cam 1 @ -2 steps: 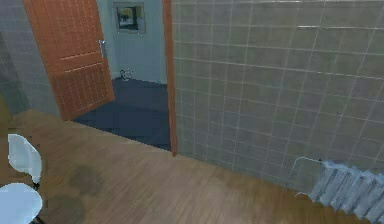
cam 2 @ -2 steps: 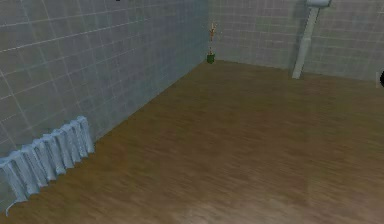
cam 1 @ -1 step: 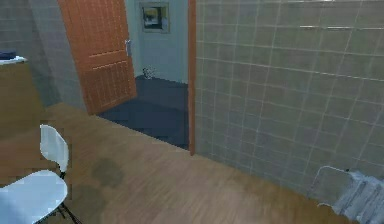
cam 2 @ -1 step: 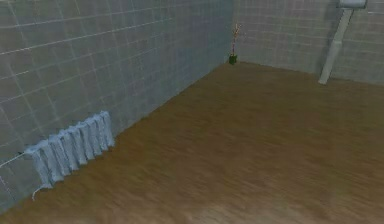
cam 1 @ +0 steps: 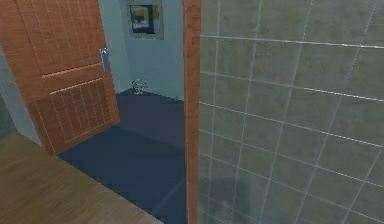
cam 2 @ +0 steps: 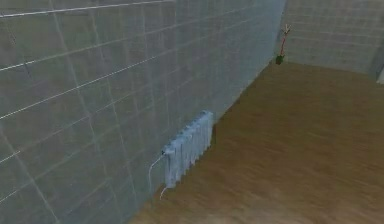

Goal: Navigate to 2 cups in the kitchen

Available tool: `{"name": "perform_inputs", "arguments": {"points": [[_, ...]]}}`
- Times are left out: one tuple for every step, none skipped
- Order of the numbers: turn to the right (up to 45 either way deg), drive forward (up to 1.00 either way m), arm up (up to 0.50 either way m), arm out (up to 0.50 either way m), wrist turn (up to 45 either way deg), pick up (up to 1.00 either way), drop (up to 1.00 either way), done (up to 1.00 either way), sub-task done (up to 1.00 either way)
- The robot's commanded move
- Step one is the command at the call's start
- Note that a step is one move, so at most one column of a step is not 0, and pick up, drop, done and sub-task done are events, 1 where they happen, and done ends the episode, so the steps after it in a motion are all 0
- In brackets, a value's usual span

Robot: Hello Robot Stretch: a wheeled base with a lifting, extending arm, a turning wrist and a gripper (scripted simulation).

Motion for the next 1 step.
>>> {"name": "perform_inputs", "arguments": {"points": [[-6.0, 0.0, 0.0, 0.0, 0.0, 0.0, 0.0, 0.0, 0.0]]}}
